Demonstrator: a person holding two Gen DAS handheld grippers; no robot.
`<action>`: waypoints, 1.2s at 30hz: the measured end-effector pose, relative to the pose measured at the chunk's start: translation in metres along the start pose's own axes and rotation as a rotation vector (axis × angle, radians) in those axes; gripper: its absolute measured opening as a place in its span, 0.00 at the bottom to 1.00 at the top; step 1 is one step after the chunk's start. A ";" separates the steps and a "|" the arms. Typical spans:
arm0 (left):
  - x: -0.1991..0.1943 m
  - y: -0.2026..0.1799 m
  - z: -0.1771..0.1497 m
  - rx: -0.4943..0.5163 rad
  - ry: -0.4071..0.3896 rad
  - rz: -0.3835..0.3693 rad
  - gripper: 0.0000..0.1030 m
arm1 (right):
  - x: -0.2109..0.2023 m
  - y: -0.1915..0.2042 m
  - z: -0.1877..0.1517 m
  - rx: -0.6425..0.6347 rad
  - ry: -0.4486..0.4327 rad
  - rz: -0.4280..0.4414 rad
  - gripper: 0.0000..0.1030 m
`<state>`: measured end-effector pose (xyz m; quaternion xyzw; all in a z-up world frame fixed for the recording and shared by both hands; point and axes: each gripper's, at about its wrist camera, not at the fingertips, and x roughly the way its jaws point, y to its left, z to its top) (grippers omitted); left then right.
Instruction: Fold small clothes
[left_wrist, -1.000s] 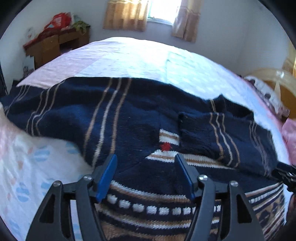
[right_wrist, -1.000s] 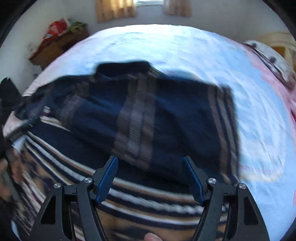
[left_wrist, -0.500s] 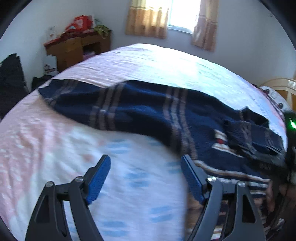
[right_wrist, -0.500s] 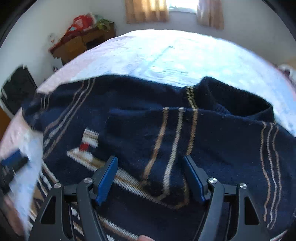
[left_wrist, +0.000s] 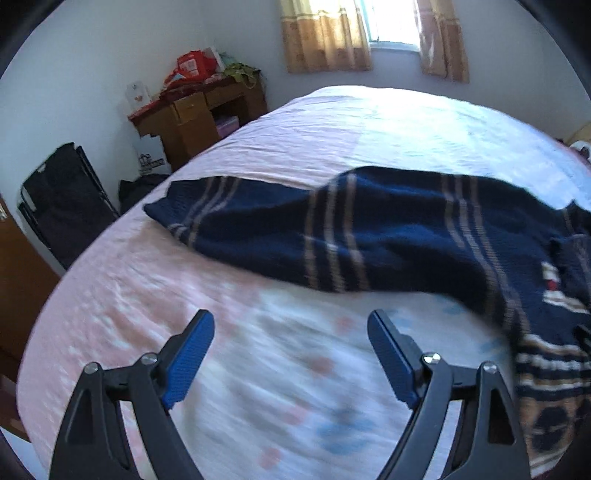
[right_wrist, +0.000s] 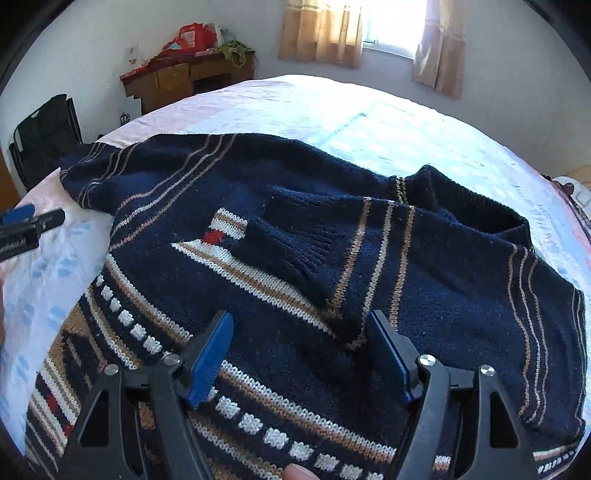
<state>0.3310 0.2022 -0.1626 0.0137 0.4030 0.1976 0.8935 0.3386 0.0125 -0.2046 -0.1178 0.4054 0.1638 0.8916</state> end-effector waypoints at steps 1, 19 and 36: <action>0.003 0.004 0.002 0.004 0.000 0.014 0.85 | 0.001 -0.001 0.001 0.003 -0.001 0.002 0.73; 0.073 0.082 0.050 -0.103 0.033 0.188 0.85 | -0.003 -0.005 -0.001 0.007 -0.011 0.002 0.74; 0.130 0.151 0.075 -0.453 0.051 0.059 0.60 | -0.003 -0.005 0.000 0.010 -0.013 0.006 0.74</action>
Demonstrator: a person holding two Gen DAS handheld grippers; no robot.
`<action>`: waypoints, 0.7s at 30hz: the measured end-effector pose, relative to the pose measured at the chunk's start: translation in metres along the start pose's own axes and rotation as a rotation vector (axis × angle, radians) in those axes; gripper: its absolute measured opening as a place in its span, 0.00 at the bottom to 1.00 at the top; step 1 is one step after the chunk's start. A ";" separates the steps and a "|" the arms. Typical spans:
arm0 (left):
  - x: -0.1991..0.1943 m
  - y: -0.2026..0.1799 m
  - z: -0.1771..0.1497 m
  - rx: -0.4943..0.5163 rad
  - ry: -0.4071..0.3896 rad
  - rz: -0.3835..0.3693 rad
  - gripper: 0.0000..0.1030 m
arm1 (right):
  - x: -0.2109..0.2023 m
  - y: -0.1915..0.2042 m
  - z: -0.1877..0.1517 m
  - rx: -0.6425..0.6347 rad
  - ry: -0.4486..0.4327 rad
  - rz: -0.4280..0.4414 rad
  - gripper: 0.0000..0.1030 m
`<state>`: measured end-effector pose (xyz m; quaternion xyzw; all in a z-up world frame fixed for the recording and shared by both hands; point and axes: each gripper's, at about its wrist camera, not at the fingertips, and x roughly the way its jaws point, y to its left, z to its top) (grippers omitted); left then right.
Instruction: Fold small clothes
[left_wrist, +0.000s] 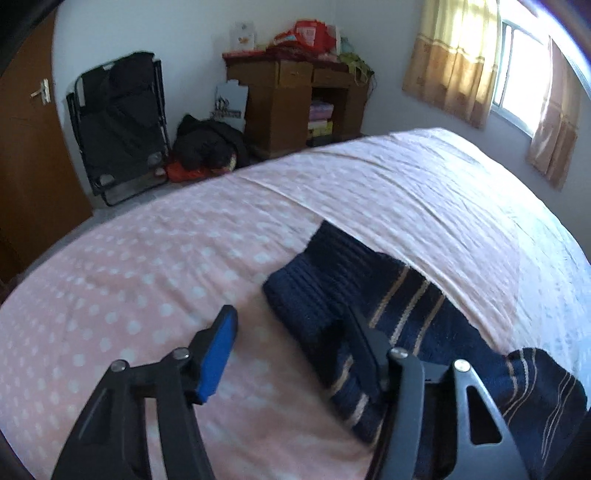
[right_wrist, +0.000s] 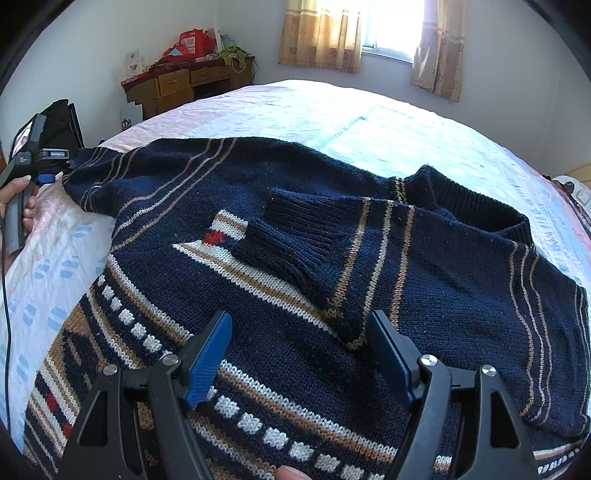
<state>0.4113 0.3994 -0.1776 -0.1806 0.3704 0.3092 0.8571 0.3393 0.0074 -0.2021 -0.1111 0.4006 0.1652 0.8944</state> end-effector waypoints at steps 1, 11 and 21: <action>0.000 -0.003 0.001 0.002 -0.002 0.004 0.59 | 0.000 0.000 0.000 0.000 0.000 0.000 0.74; -0.021 -0.017 0.007 0.023 -0.057 -0.160 0.07 | 0.000 -0.002 0.001 0.008 -0.003 0.012 0.74; -0.088 -0.049 0.005 0.012 -0.088 -0.332 0.07 | -0.017 -0.020 0.008 0.093 -0.049 0.083 0.74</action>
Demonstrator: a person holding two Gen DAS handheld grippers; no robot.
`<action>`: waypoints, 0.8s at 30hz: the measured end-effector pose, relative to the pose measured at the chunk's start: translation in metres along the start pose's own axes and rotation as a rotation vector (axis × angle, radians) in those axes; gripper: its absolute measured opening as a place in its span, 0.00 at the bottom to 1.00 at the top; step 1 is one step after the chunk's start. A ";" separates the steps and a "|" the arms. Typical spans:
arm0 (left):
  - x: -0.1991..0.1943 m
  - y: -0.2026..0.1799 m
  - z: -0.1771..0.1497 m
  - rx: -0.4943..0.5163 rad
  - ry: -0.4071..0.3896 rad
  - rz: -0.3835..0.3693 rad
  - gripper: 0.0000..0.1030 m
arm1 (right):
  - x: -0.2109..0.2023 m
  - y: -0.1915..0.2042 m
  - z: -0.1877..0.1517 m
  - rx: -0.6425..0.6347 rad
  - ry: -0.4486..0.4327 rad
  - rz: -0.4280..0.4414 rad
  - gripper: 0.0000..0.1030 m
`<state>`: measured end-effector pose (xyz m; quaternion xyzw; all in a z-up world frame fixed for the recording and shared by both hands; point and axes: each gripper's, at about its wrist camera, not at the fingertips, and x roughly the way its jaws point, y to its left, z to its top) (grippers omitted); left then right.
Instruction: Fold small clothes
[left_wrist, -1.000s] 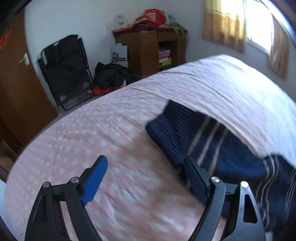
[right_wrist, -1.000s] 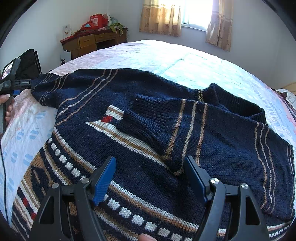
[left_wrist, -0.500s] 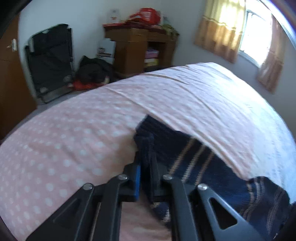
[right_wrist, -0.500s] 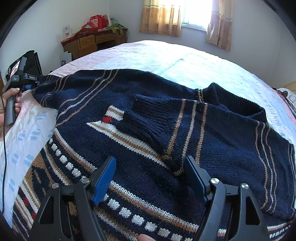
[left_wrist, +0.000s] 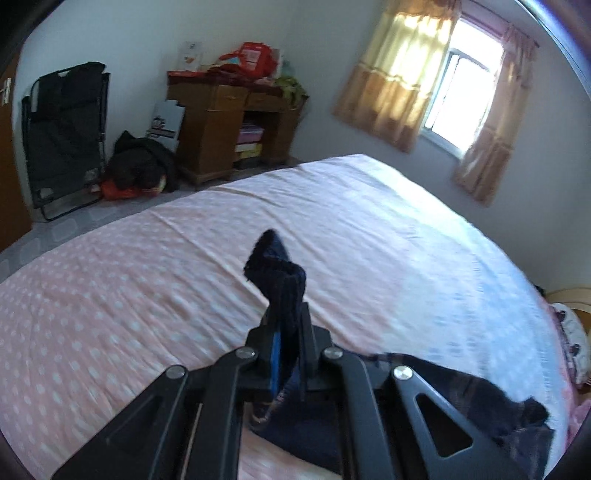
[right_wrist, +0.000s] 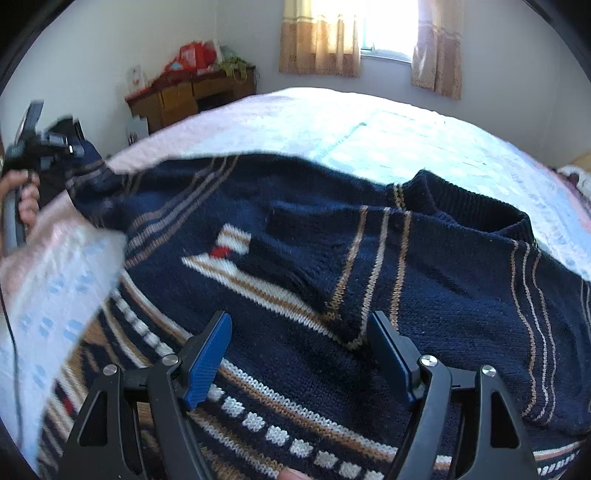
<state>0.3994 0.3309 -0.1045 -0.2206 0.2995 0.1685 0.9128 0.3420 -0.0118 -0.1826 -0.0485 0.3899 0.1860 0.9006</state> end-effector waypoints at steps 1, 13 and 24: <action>-0.007 -0.005 -0.002 -0.003 0.001 -0.023 0.07 | -0.007 -0.006 0.003 0.028 -0.008 0.012 0.74; -0.065 -0.097 -0.026 0.024 0.012 -0.254 0.07 | -0.095 -0.066 -0.020 0.173 -0.067 0.009 0.74; -0.088 -0.190 -0.070 0.051 0.090 -0.408 0.07 | -0.167 -0.104 -0.066 0.222 -0.153 -0.001 0.74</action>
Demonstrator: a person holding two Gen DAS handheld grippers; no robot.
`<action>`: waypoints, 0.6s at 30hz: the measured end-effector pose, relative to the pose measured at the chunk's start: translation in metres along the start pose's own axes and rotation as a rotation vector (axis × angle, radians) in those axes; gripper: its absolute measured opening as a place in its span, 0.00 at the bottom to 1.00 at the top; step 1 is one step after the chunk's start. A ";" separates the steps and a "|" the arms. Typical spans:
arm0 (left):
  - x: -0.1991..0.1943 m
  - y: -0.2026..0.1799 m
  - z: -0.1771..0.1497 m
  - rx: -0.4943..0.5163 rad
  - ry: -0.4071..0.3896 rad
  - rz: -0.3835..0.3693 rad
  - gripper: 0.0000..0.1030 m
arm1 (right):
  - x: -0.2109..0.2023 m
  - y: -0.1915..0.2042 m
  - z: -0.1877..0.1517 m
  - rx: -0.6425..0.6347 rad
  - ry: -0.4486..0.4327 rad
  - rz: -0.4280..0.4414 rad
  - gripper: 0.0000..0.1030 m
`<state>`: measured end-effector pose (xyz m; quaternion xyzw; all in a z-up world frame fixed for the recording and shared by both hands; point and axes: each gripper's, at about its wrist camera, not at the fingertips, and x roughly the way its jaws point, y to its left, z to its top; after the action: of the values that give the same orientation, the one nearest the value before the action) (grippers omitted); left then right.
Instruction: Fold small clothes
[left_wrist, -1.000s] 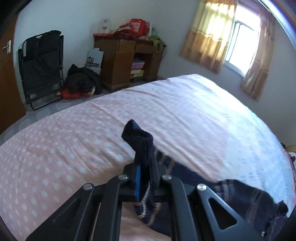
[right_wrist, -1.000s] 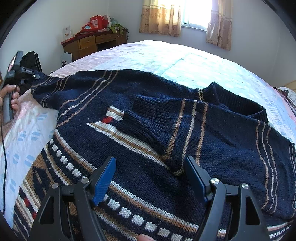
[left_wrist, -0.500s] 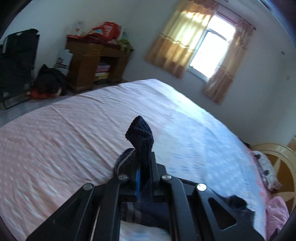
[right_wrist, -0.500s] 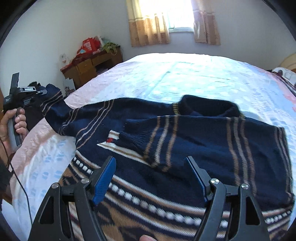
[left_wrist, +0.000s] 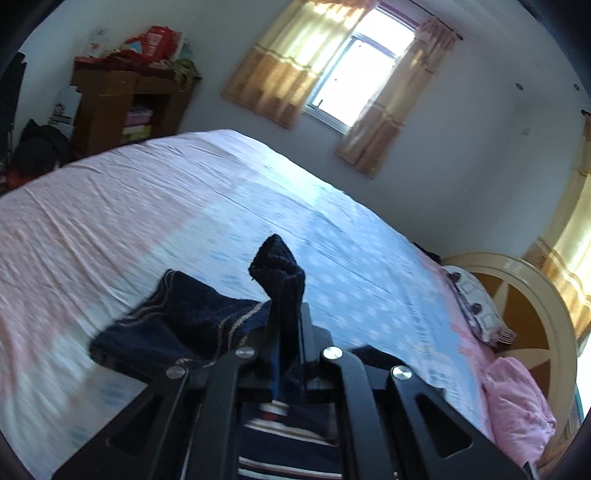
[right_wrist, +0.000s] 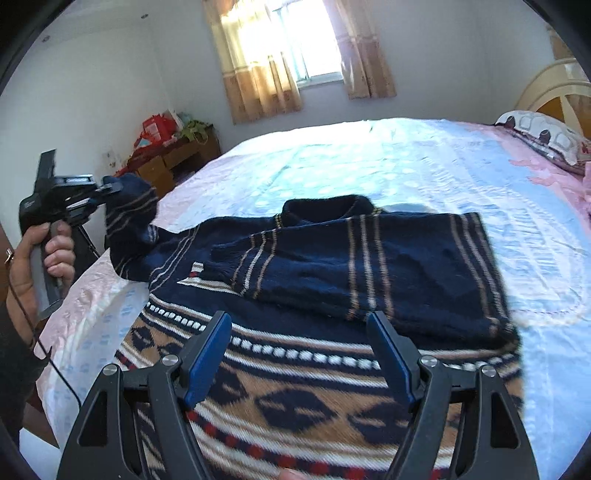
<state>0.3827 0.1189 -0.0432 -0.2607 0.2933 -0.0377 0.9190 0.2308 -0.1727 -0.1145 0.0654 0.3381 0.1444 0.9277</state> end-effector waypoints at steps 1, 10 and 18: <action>0.002 -0.010 -0.004 0.002 0.003 -0.014 0.07 | -0.006 -0.005 -0.002 0.009 -0.008 0.003 0.74; 0.015 -0.087 -0.035 0.036 0.042 -0.092 0.07 | -0.041 -0.052 -0.016 0.109 -0.062 -0.006 0.74; 0.035 -0.141 -0.067 0.078 0.087 -0.120 0.07 | -0.050 -0.082 -0.036 0.165 -0.071 -0.008 0.74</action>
<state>0.3857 -0.0407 -0.0372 -0.2399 0.3149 -0.1155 0.9110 0.1894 -0.2648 -0.1300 0.1453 0.3159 0.1102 0.9311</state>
